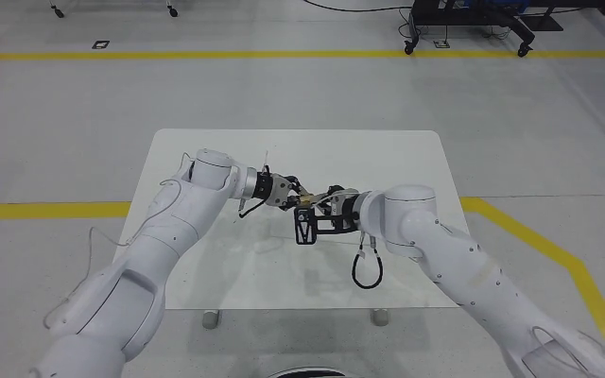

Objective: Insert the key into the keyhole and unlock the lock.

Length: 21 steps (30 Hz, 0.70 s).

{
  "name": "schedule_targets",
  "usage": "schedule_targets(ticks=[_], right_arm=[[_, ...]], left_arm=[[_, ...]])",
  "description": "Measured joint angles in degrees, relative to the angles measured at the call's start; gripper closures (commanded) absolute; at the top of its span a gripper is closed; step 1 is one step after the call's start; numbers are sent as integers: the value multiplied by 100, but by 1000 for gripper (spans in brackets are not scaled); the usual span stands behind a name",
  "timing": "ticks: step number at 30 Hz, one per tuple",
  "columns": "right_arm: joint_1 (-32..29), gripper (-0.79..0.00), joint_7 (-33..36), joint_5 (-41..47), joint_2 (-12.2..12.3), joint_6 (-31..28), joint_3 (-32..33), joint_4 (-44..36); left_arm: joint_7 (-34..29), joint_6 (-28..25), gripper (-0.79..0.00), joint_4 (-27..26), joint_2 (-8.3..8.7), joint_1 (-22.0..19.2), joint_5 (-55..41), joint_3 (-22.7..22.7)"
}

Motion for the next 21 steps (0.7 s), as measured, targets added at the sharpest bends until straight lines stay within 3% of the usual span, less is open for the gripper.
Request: schedule_targets(ticks=[11, 18, 21], right_arm=[[-14, 0, 72, 80, -6, 129, 17, -73], [-16, 0, 63, 87, -5, 128, 21, -72], [-25, 0, 48, 85, -5, 140, 26, -74]], left_arm=[[520, 26, 0, 68, -35, -9, -39, -83], [506, 23, 0, 71, -34, -7, -35, -85], [870, -53, 0, 20, -25, 108, -83, -190]])
